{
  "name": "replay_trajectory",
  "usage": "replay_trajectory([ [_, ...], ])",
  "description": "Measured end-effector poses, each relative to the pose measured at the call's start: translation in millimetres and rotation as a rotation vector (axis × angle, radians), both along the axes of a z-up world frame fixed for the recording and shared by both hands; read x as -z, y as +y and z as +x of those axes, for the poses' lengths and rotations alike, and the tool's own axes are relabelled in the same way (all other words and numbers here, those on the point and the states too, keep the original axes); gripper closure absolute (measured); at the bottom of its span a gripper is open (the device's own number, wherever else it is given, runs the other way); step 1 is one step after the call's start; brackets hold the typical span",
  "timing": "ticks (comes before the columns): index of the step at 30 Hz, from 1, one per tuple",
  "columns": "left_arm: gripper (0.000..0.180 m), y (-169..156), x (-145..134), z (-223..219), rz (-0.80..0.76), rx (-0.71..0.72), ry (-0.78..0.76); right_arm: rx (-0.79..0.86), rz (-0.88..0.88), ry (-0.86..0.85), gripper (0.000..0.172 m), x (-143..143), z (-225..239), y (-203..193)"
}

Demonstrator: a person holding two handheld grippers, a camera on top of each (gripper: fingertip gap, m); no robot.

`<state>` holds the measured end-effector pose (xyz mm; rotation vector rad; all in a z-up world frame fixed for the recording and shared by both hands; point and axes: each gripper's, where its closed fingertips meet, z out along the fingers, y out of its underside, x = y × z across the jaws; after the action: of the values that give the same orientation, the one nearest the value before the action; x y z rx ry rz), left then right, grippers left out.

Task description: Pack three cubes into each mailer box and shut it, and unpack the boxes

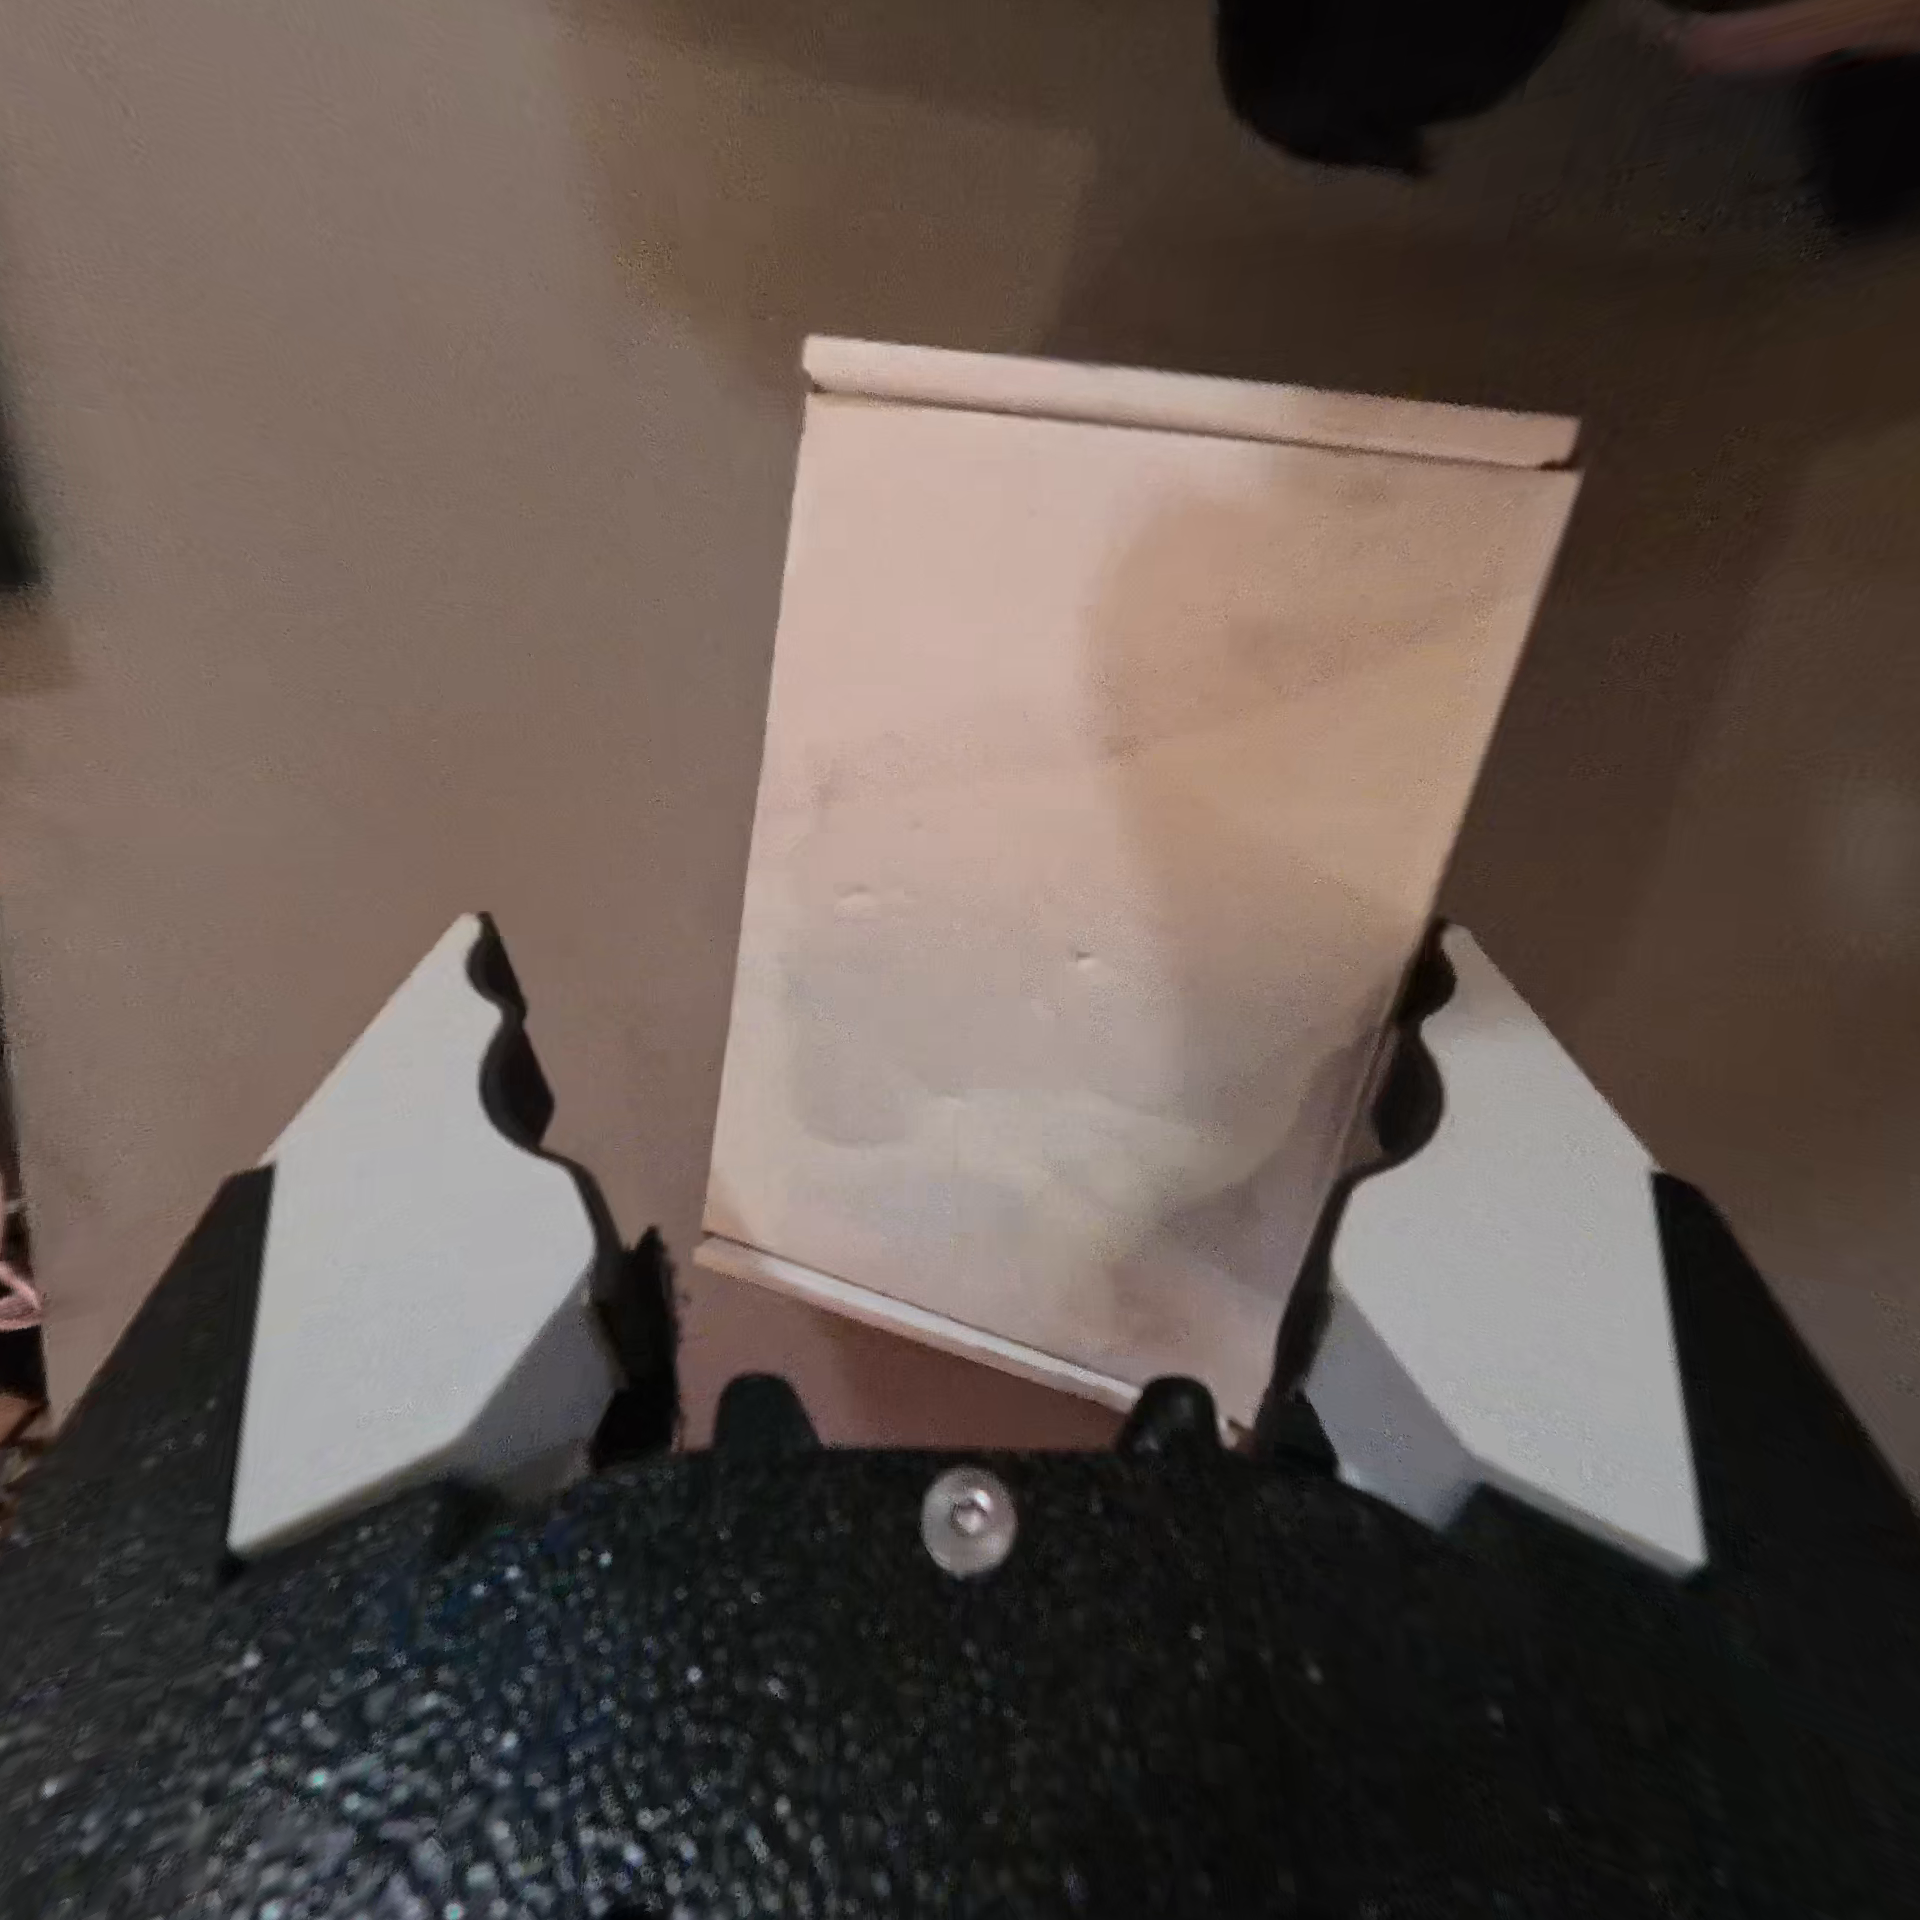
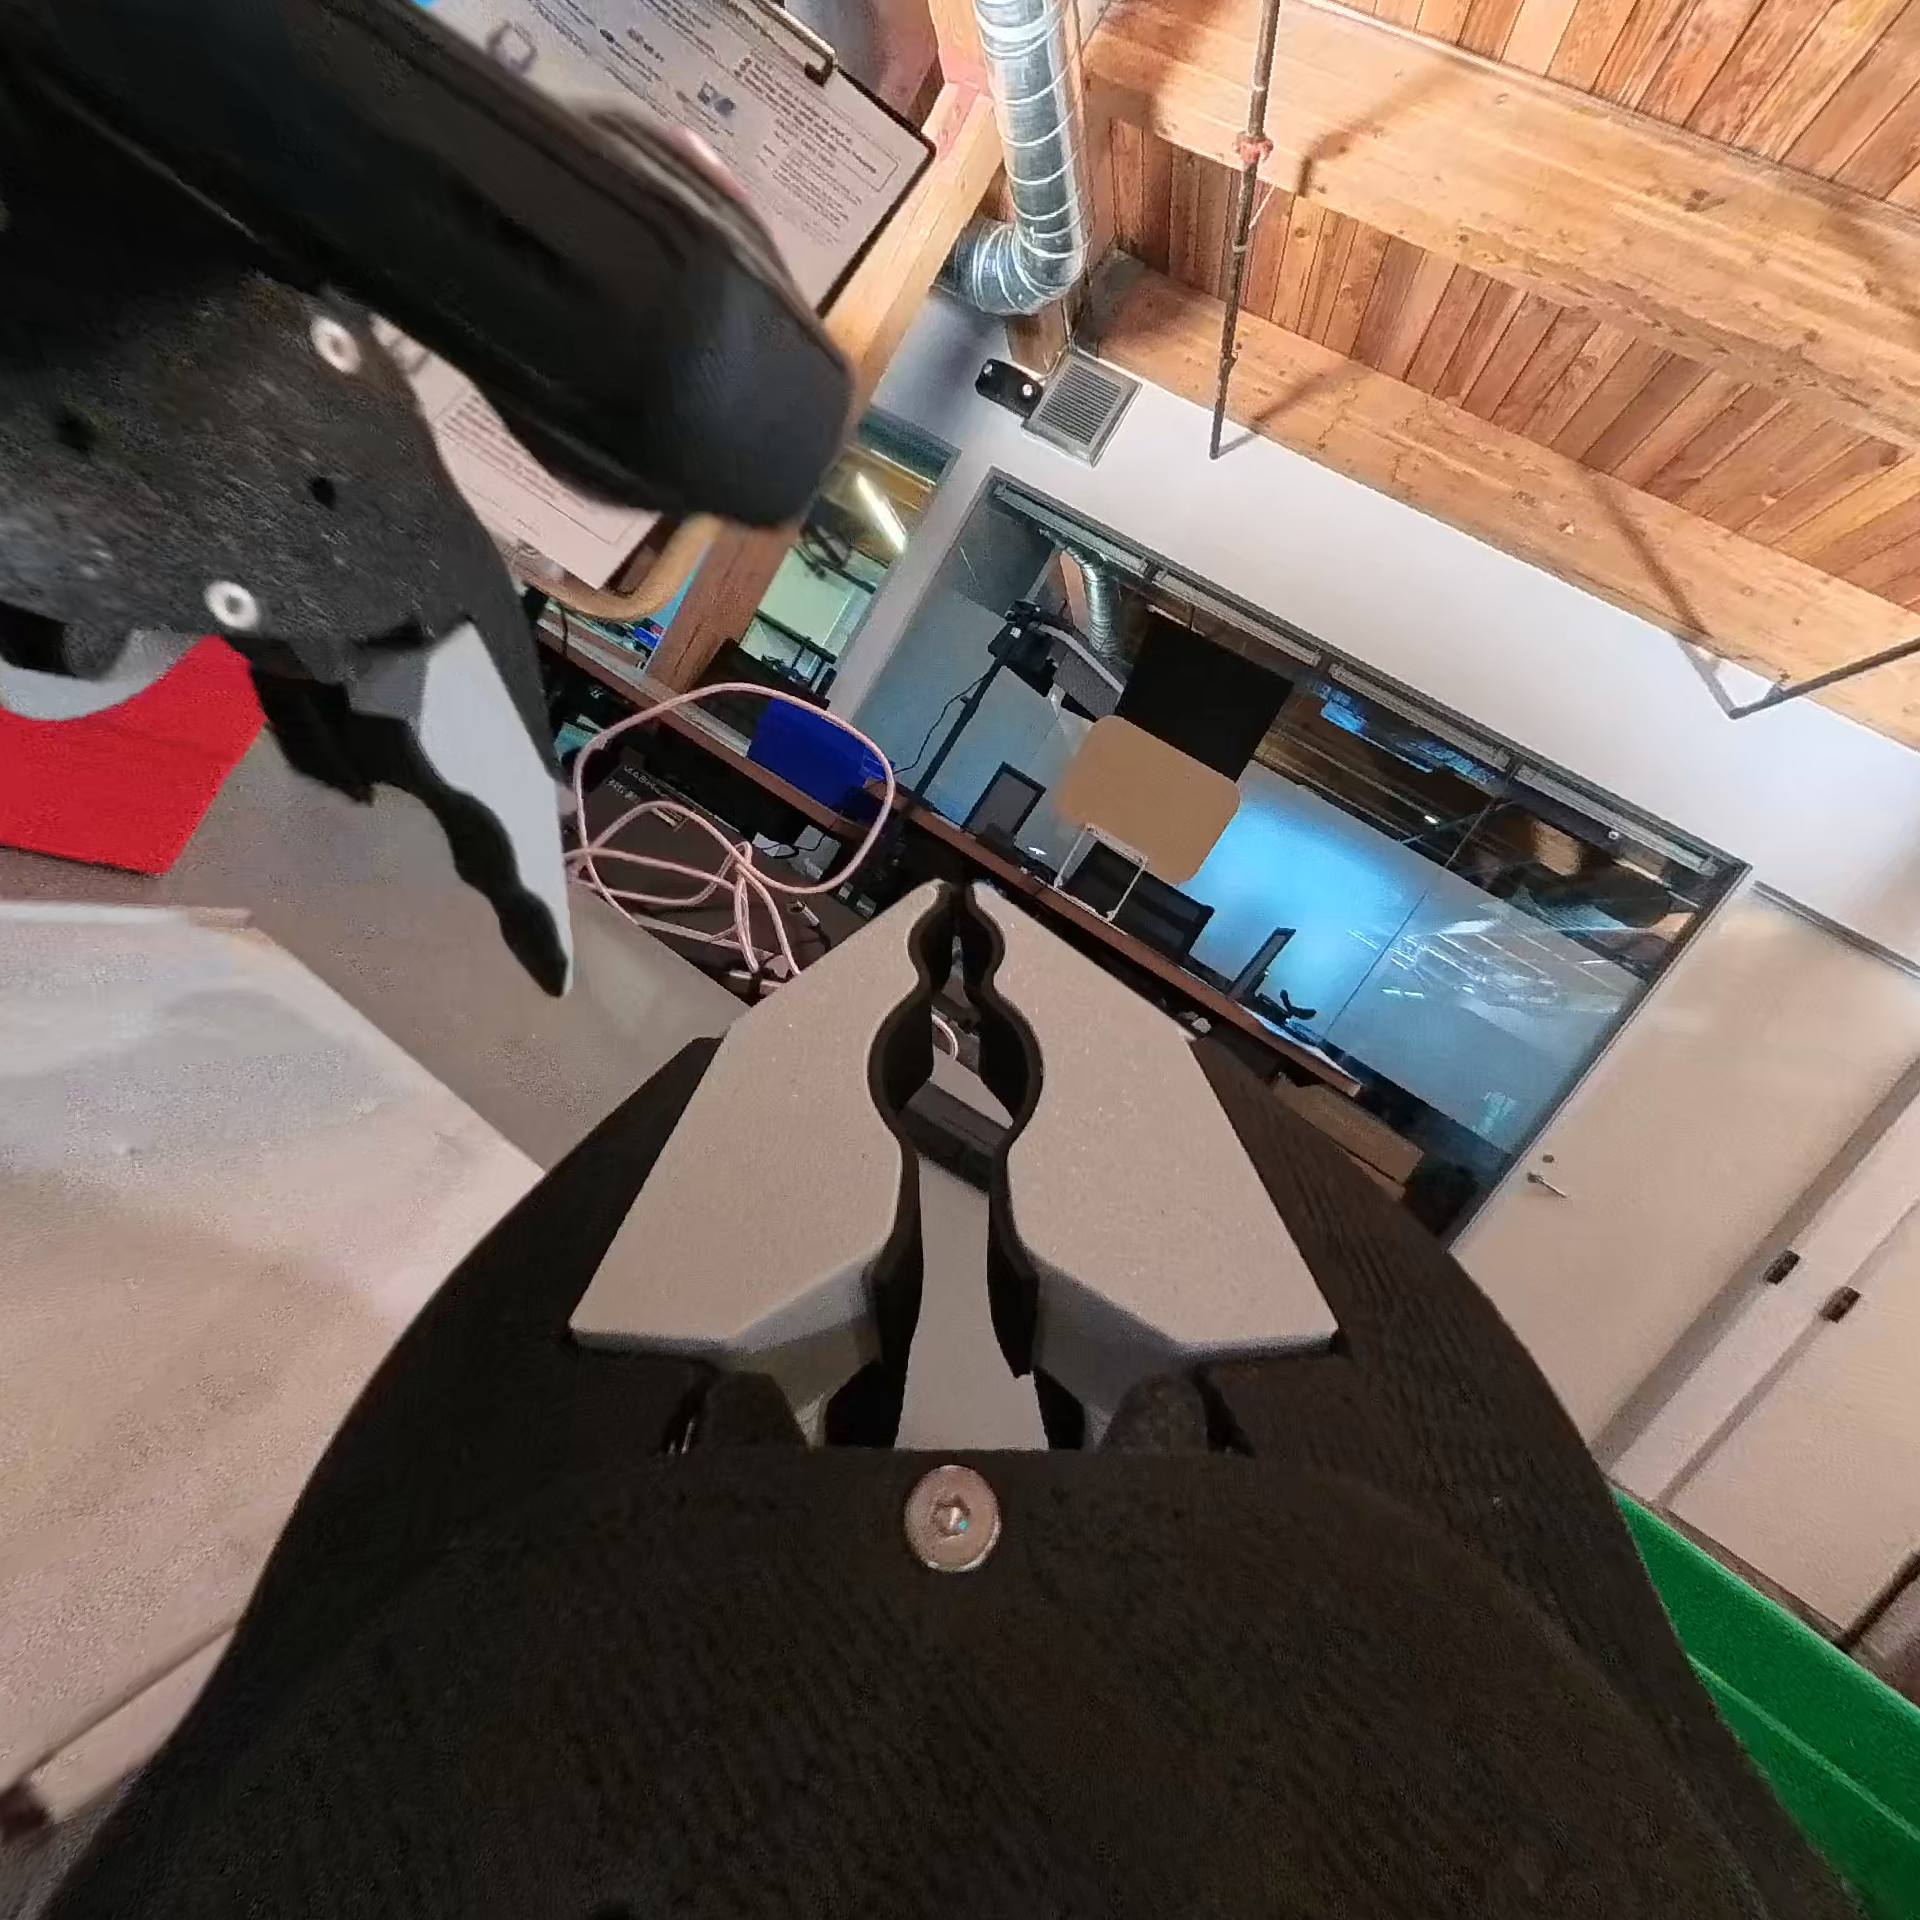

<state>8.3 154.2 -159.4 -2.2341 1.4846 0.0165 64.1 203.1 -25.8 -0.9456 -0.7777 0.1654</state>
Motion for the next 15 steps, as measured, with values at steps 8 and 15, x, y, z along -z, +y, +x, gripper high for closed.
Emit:
replay_trajectory([
  [8,0.021,-15,2,-20,0.024,-0.078,-0.355,-0.176,0.073,-0.210,0.147,2,-36,-41],
  [15,0.021,-17,22,-30,0.066,-0.094,-0.370,-0.323,0.375,-0.518,0.135,10,-52,-118],
])
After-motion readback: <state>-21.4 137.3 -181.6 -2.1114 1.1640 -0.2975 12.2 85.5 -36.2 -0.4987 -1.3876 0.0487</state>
